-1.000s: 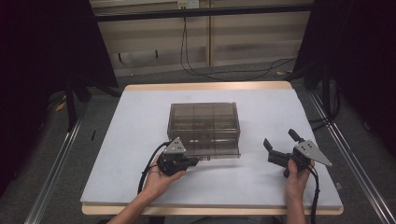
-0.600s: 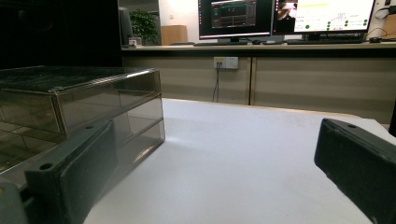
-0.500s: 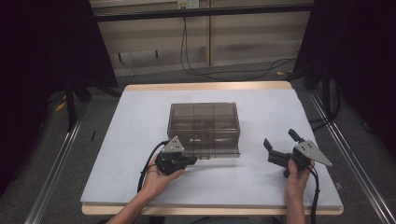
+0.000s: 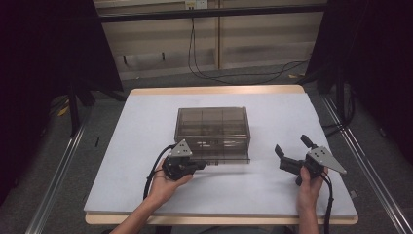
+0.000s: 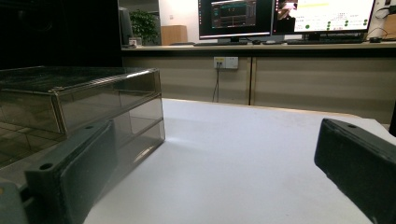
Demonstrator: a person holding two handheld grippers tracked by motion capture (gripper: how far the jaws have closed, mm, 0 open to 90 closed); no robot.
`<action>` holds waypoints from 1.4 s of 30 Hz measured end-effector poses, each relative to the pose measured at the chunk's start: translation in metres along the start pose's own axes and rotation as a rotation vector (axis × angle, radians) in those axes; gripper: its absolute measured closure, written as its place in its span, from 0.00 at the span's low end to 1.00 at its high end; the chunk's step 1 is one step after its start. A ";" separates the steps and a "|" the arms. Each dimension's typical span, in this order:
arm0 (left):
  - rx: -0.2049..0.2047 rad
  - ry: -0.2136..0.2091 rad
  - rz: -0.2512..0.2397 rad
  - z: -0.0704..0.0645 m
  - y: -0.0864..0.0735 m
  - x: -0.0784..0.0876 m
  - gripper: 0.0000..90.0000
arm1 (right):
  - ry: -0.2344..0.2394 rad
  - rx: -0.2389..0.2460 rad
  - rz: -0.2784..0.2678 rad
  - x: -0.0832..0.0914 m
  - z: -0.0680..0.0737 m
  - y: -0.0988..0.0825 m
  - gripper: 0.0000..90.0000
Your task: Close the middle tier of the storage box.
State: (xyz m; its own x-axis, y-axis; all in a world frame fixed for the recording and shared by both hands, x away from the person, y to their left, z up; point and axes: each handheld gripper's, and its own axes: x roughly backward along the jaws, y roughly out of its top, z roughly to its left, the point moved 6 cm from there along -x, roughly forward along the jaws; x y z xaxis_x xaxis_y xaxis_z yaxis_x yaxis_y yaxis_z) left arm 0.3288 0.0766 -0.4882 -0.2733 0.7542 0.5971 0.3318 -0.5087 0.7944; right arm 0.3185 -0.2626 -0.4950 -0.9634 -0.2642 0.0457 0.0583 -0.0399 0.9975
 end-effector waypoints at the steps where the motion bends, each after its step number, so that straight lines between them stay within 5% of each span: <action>1: 0.000 0.004 -0.004 0.000 0.000 -0.001 1.00 | -0.001 -0.001 0.000 0.000 0.000 0.000 0.00; 42: 0.016 0.019 -0.010 0.009 0.003 -0.002 1.00 | 0.001 0.001 0.000 0.000 0.000 0.000 0.00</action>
State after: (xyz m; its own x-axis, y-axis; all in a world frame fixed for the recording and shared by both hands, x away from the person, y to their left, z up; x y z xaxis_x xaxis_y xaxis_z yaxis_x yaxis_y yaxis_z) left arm 0.3386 0.0774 -0.4880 -0.2939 0.7507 0.5917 0.3432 -0.4949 0.7983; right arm 0.3185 -0.2626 -0.4950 -0.9631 -0.2652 0.0459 0.0583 -0.0388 0.9975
